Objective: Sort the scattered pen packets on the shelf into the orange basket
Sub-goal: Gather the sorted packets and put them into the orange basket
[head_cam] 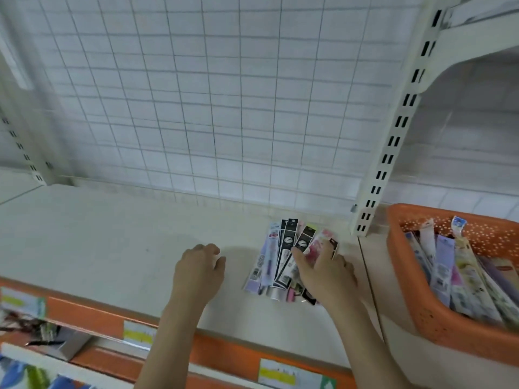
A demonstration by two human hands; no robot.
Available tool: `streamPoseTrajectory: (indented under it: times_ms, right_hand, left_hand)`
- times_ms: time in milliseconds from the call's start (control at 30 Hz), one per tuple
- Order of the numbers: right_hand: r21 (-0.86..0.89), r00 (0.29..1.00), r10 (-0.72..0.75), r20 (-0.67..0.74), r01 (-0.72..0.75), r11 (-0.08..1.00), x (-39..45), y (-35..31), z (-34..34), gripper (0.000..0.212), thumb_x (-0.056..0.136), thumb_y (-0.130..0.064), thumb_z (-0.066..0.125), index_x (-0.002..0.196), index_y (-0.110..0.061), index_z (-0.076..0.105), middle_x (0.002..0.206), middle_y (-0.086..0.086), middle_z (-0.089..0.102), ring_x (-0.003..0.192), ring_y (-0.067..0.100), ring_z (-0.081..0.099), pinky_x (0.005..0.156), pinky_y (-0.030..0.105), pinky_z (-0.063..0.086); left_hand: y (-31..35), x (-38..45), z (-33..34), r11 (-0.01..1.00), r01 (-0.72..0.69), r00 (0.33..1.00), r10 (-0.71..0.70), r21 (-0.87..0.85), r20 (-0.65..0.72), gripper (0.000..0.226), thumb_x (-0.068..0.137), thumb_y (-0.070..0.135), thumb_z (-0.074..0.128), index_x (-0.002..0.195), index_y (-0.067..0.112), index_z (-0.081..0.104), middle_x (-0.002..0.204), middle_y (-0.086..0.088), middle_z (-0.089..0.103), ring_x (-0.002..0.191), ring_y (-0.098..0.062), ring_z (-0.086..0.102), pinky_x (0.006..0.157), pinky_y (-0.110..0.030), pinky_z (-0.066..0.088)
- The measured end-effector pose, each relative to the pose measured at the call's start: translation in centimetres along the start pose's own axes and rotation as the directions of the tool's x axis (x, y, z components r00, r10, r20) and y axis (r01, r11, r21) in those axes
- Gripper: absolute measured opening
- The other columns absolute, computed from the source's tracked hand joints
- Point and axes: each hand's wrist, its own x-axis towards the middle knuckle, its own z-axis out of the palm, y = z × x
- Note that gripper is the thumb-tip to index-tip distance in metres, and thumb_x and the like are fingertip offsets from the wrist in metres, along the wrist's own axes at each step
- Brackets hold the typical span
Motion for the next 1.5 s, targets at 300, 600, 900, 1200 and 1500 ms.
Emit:
streamPoseTrajectory:
  times_ms: [300, 600, 900, 1200, 1500]
  right_hand:
    - [-0.139, 0.989, 0.104, 0.110, -0.088, 0.986, 0.3, -3.8, 0.5, 0.093, 0.078, -0.081, 0.025, 0.149, -0.024, 0.005, 0.151, 0.024, 0.021, 0.136, 0.042, 0.024, 0.108, 0.056, 0.026]
    - [-0.184, 0.987, 0.101, 0.122, -0.078, 0.980, 1.7, -5.9, 1.3, 0.059, 0.095, -0.052, 0.025, 0.146, -0.025, 0.018, 0.152, 0.013, 0.020, 0.134, 0.042, 0.023, 0.104, 0.064, 0.027]
    - [0.010, 0.994, 0.064, 0.089, -0.065, 0.998, -0.2, -1.6, -0.4, 0.062, 0.091, -0.011, 0.037, 0.148, -0.019, 0.014, 0.110, 0.014, 0.059, 0.099, 0.031, 0.056, 0.077, 0.037, 0.044]
    - [-0.173, 0.965, 0.232, 0.121, -0.209, 0.963, -0.2, -5.6, 1.2, 0.107, 0.068, -0.090, 0.021, 0.149, -0.028, -0.013, 0.151, 0.027, 0.017, 0.136, 0.044, 0.022, 0.108, 0.061, 0.025]
    - [-0.338, 0.948, 0.261, 0.183, -0.189, 0.922, 1.3, -6.3, 2.3, 0.098, 0.079, -0.072, 0.043, 0.150, -0.025, -0.006, 0.151, 0.033, 0.006, 0.134, 0.051, 0.017, 0.104, 0.067, 0.025]
  left_hand:
    - [-0.6, 1.1, 1.7, 0.980, -0.199, 0.978, 0.196, 0.026, 0.072, 0.033, 0.093, 0.026, 0.045, 0.121, 0.017, 0.060, 0.136, -0.001, 0.051, 0.127, -0.026, 0.042, 0.102, -0.033, 0.035]
    - [-1.1, 0.6, 1.2, 0.974, -0.217, 0.967, 0.223, -0.064, 0.119, 0.060, 0.076, 0.037, 0.026, 0.119, 0.016, 0.061, 0.137, -0.002, 0.051, 0.129, -0.027, 0.042, 0.105, -0.034, 0.034]
    - [-1.5, 1.1, 2.0, 0.973, -0.216, 0.968, 0.224, -0.078, 0.112, 0.036, 0.091, 0.024, 0.045, 0.125, 0.018, 0.056, 0.142, 0.000, 0.045, 0.134, -0.022, 0.035, 0.109, -0.033, 0.031]
    - [-1.4, 0.8, 2.0, 0.968, -0.236, 0.964, 0.244, -0.081, 0.107, 0.040, 0.091, 0.030, 0.038, 0.124, 0.014, 0.057, 0.141, -0.003, 0.046, 0.134, -0.025, 0.036, 0.110, -0.035, 0.031]
    - [-1.6, 1.1, 2.1, 0.969, -0.241, 0.961, 0.246, -0.056, 0.128, 0.039, 0.095, 0.030, 0.039, 0.132, 0.020, 0.048, 0.147, 0.002, 0.037, 0.138, -0.020, 0.029, 0.113, -0.031, 0.026]
